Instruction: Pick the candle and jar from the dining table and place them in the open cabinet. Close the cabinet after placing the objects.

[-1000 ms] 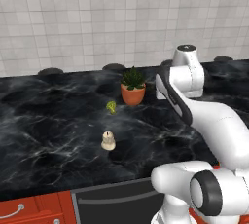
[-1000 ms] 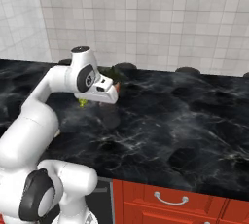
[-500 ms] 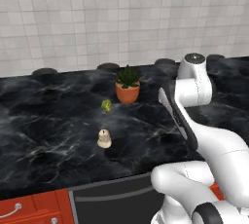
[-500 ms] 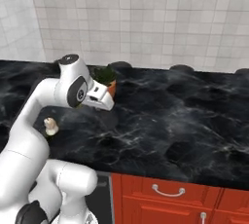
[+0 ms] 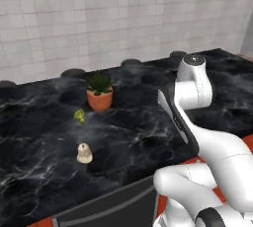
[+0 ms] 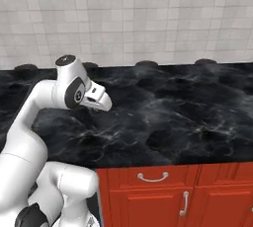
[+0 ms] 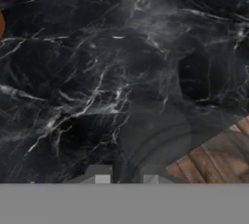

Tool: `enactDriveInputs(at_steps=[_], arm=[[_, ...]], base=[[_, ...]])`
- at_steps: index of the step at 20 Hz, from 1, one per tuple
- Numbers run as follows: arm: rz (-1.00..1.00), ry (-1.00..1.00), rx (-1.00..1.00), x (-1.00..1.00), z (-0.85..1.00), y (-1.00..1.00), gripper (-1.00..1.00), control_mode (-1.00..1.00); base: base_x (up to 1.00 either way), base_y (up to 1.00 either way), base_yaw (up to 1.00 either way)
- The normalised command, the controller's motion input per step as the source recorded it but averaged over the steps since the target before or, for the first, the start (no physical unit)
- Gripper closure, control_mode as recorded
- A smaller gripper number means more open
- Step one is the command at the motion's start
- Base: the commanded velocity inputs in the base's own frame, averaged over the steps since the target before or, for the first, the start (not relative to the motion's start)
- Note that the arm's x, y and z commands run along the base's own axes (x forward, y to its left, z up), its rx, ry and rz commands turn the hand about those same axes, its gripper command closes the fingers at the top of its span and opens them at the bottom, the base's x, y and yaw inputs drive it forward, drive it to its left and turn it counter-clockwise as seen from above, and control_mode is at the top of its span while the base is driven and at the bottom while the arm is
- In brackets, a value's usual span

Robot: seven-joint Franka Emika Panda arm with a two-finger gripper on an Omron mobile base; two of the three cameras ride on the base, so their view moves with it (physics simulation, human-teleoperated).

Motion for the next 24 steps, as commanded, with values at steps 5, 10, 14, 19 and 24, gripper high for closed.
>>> enactDriveInputs(at_steps=[5,10,14,19,24], arm=[[0.0,0.0,0.0,0.0,0.0,0.0,1.0,1.0],[0.0,0.0,0.0,0.0,0.0,0.0,1.0,1.0],[0.0,0.0,0.0,0.0,0.0,0.0,1.0,1.0],[0.0,0.0,0.0,0.0,0.0,0.0,1.0,1.0],[0.0,0.0,0.0,0.0,0.0,0.0,1.0,1.0]], base=[[-0.16,-0.21,-0.47],[-0.02,-0.12,-0.49],[0.0,-0.17,-0.52],[0.0,-0.22,-0.55],[0.0,-0.25,-0.55]])
